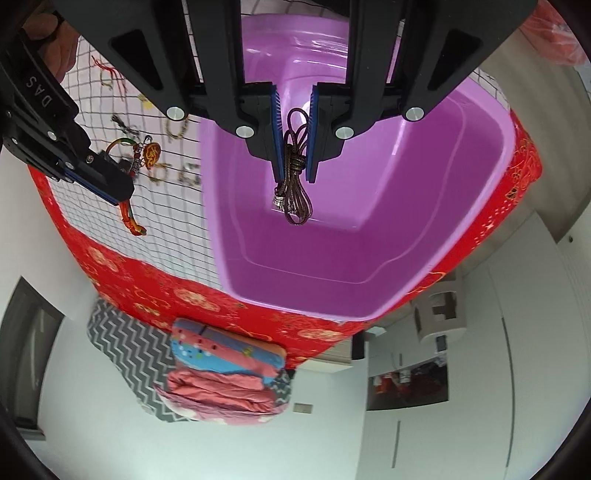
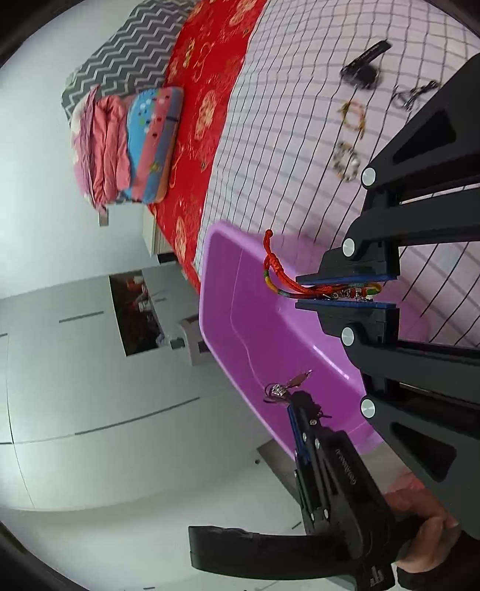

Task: Organize jewelry
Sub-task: 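Carry both held pieces over the purple tub and open both tools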

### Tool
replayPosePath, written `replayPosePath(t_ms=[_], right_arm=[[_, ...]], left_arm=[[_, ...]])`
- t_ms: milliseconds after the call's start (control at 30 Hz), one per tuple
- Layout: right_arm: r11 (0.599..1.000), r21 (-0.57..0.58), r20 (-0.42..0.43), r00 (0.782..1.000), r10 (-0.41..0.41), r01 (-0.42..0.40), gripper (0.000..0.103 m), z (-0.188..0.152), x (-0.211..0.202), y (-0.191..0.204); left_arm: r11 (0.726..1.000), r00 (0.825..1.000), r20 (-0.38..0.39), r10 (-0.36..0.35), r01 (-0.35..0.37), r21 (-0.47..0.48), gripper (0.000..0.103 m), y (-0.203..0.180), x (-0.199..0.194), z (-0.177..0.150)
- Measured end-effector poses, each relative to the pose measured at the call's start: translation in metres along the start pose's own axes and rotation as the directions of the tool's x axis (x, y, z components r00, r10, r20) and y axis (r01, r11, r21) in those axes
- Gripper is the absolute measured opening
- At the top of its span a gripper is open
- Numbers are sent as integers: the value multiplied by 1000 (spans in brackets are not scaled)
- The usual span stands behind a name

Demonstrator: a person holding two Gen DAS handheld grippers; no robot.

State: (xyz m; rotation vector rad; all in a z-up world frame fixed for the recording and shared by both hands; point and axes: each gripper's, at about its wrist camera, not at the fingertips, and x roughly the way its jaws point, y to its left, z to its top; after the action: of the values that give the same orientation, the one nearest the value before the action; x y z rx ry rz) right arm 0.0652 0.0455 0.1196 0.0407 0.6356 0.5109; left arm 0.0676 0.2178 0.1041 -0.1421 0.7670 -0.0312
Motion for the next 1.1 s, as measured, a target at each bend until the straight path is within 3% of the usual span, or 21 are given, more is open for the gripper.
replayPosePath(t_ms=[233, 500, 800, 833, 900, 933, 967, 1100], right_arm=[[997, -24, -72, 995, 75, -77, 8, 21, 62, 36], [996, -44, -186, 981, 64, -73, 8, 20, 114, 45], [998, -54, -230, 973, 22, -35, 9, 12, 123, 42], [998, -55, -230, 973, 14, -27, 11, 12, 123, 42], [998, -59, -221, 975, 4, -18, 25, 13, 120, 42], [998, -61, -212, 977, -2, -11, 26, 13, 118, 42], [998, -63, -206, 979, -6, -7, 26, 14, 116, 42], [999, -54, -197, 980, -16, 5, 30, 12, 111, 38]], left_arm=[[996, 998, -47, 50, -53, -70, 12, 41, 28, -2], [991, 993, -96, 68, -78, -107, 12, 65, 56, -9], [988, 986, -139, 88, -105, -117, 16, 73, 69, -11], [986, 985, -140, 103, -119, -113, 23, 73, 69, -11], [983, 981, -131, 140, -154, -99, 44, 70, 66, -9], [982, 982, -119, 147, -159, -100, 63, 70, 63, -11], [981, 983, -103, 150, -161, -105, 73, 71, 59, -11], [976, 980, -91, 175, -185, -114, 80, 73, 52, -11]])
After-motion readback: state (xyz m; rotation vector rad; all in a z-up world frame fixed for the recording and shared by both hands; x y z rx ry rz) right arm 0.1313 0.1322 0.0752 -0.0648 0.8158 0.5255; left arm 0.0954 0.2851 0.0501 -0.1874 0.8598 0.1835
